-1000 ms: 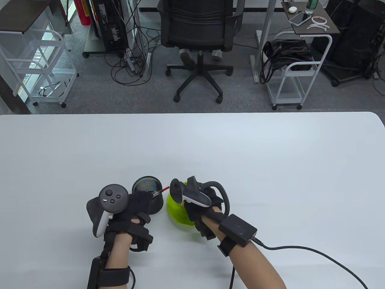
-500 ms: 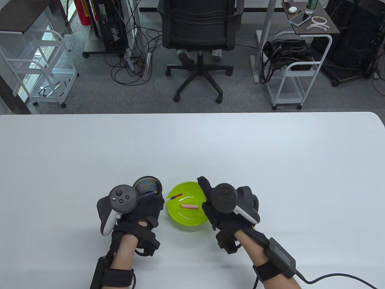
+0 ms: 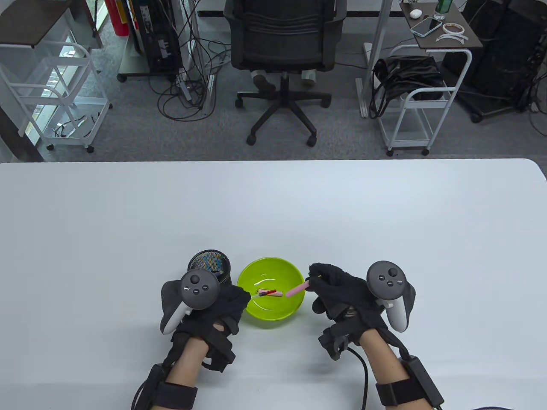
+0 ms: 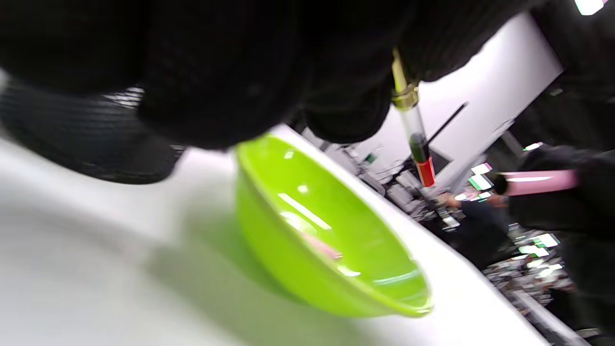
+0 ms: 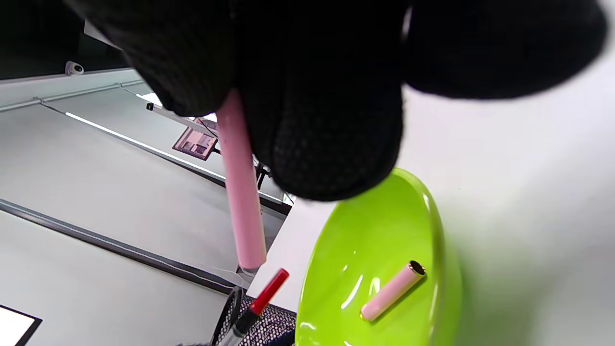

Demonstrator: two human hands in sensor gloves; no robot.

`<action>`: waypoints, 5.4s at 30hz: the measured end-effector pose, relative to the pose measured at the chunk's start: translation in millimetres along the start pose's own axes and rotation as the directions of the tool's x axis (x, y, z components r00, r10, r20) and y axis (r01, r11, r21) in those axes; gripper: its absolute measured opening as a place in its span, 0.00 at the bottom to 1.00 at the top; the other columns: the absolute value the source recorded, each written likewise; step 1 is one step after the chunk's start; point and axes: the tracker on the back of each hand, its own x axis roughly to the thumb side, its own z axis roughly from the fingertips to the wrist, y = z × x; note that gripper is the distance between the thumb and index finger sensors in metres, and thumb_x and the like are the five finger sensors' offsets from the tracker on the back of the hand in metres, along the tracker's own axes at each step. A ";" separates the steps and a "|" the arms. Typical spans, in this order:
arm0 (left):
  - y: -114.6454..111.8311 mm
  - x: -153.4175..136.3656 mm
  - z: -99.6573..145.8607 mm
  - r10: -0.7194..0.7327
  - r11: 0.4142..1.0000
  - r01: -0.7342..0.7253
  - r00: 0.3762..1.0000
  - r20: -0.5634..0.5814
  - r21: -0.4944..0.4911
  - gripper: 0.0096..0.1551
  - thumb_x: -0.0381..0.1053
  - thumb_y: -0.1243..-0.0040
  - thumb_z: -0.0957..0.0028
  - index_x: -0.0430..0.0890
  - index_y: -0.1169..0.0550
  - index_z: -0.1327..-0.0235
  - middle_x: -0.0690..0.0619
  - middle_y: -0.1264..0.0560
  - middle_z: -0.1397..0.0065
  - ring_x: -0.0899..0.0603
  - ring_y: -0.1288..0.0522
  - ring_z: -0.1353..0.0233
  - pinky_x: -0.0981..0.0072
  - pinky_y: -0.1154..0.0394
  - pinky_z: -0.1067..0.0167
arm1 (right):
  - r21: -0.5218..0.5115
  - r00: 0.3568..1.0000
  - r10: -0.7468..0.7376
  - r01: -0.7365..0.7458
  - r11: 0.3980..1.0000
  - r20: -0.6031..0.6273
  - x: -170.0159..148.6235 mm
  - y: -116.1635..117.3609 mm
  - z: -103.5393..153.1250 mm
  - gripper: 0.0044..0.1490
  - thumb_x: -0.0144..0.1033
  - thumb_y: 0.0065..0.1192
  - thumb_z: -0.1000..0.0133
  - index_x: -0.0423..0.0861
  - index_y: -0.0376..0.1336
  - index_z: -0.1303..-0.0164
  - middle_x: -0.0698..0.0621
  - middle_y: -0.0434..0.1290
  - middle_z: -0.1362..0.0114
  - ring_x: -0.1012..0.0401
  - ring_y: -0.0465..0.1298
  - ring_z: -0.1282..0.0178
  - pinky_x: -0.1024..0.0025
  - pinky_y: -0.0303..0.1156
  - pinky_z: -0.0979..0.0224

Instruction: Assemble fountain pens from components

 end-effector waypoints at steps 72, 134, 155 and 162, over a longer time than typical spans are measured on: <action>-7.7 -5.0 -6.0 0.259 0.964 -0.248 0.957 0.129 -0.098 0.28 0.61 0.52 0.44 0.43 0.13 0.61 0.54 0.17 0.71 0.49 0.17 0.69 0.51 0.19 0.67 | 0.127 0.992 0.097 -0.107 0.986 0.077 10.9 23.4 8.0 0.30 0.48 0.70 0.51 0.49 0.71 0.39 0.48 0.82 0.51 0.59 0.83 0.74 0.65 0.78 0.79; -11.9 -2.1 -5.7 0.290 0.953 -0.274 0.947 0.136 -0.126 0.28 0.61 0.53 0.44 0.42 0.14 0.60 0.54 0.17 0.71 0.49 0.16 0.69 0.51 0.19 0.67 | 0.203 0.999 0.017 -0.026 0.979 0.048 9.8 9.6 6.1 0.36 0.53 0.69 0.51 0.49 0.68 0.34 0.43 0.75 0.35 0.56 0.83 0.64 0.63 0.79 0.72; -15.7 -0.1 -6.4 0.313 0.942 -0.290 0.940 0.133 -0.167 0.28 0.61 0.52 0.44 0.42 0.14 0.60 0.54 0.17 0.71 0.49 0.16 0.68 0.51 0.19 0.66 | 0.207 0.990 0.133 -0.139 0.969 0.040 11.0 16.5 6.8 0.30 0.56 0.61 0.49 0.45 0.78 0.53 0.42 0.82 0.50 0.54 0.84 0.68 0.58 0.80 0.72; -13.9 0.1 -6.1 0.311 0.944 -0.290 0.941 0.134 -0.156 0.28 0.61 0.52 0.44 0.41 0.14 0.60 0.54 0.17 0.71 0.49 0.16 0.68 0.51 0.19 0.66 | 0.262 0.996 0.067 -0.082 0.962 0.067 12.8 17.7 5.7 0.30 0.46 0.69 0.49 0.49 0.71 0.38 0.43 0.75 0.37 0.55 0.83 0.63 0.60 0.80 0.69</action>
